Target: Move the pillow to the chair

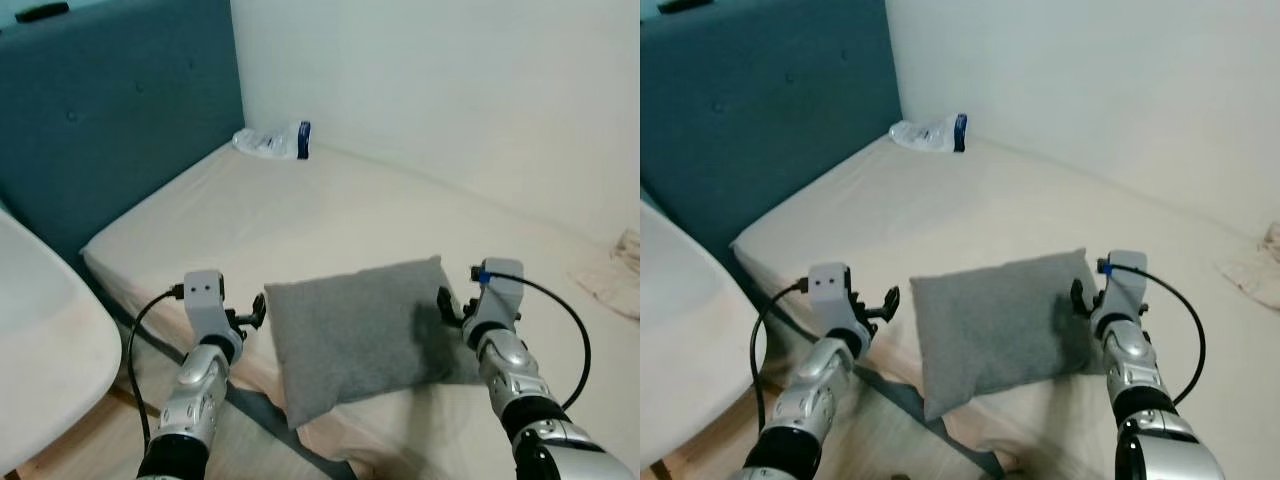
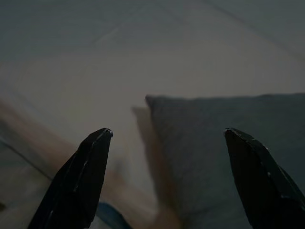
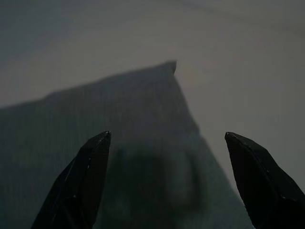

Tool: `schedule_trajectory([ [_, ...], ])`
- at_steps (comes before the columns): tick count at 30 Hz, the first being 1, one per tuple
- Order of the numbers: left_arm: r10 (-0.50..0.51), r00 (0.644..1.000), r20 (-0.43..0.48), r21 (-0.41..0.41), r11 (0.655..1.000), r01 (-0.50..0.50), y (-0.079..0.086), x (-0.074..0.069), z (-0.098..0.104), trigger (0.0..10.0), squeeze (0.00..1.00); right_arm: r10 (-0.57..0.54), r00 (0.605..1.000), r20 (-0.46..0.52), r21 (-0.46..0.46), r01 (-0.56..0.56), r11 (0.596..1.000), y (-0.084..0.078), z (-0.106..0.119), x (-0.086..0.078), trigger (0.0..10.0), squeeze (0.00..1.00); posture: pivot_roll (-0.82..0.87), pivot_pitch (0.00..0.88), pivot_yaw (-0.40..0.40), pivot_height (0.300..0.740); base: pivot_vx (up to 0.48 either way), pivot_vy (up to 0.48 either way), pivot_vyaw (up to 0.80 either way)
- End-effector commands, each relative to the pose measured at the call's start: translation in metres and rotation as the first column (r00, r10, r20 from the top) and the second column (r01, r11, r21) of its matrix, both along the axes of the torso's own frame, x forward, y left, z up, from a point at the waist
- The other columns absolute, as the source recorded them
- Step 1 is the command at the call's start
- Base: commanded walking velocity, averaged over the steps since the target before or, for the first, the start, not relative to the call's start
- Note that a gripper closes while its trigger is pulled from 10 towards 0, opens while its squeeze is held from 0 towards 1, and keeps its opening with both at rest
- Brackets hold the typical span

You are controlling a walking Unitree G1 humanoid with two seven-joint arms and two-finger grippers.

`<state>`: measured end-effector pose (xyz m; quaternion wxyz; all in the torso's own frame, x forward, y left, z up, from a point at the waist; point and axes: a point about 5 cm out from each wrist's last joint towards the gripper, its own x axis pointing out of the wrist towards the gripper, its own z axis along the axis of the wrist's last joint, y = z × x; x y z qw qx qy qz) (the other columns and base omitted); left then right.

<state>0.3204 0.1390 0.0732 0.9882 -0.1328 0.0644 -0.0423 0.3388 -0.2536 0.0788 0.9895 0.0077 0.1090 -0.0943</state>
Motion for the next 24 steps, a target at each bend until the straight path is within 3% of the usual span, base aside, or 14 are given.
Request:
schedule_trajectory([
  [1,0.005,1.000,-0.030,-0.016,1.000,-0.005,0.001,-0.003,-0.005,10.0,0.00,-0.014,1.000,0.003,0.003,0.014,1.000,-0.004,0.000,-0.001,10.0,0.00,-0.05,0.137,-0.001,0.626,0.000,0.000,0.00],
  [12,-0.017,0.999,-0.041,-0.037,0.999,0.016,-0.004,-0.004,-0.007,10.0,0.00,-0.032,0.999,0.006,-0.012,0.032,0.999,-0.010,0.003,-0.001,10.0,0.00,-0.06,0.130,-0.005,0.626,0.000,0.000,0.00],
  [20,-0.140,0.989,-0.057,-0.136,0.982,0.131,-0.024,-0.006,-0.008,10.0,0.00,-0.090,0.995,0.039,-0.003,0.090,0.996,-0.027,0.011,-0.003,10.0,0.00,-0.07,0.137,0.008,0.626,0.000,0.000,0.00],
  [23,-0.208,0.974,-0.085,-0.254,0.950,0.181,-0.036,-0.008,-0.009,10.0,0.00,-0.118,0.991,0.065,0.003,0.119,0.993,-0.034,0.018,-0.002,10.0,0.00,-0.06,0.157,0.019,0.626,0.000,0.000,0.00],
  [24,-0.208,0.974,-0.085,-0.254,0.950,0.181,-0.036,-0.008,-0.009,10.0,0.00,-0.118,0.991,0.065,0.003,0.119,0.993,-0.034,0.018,-0.002,10.0,0.00,-0.06,0.157,0.019,0.626,0.000,0.000,0.00],
])
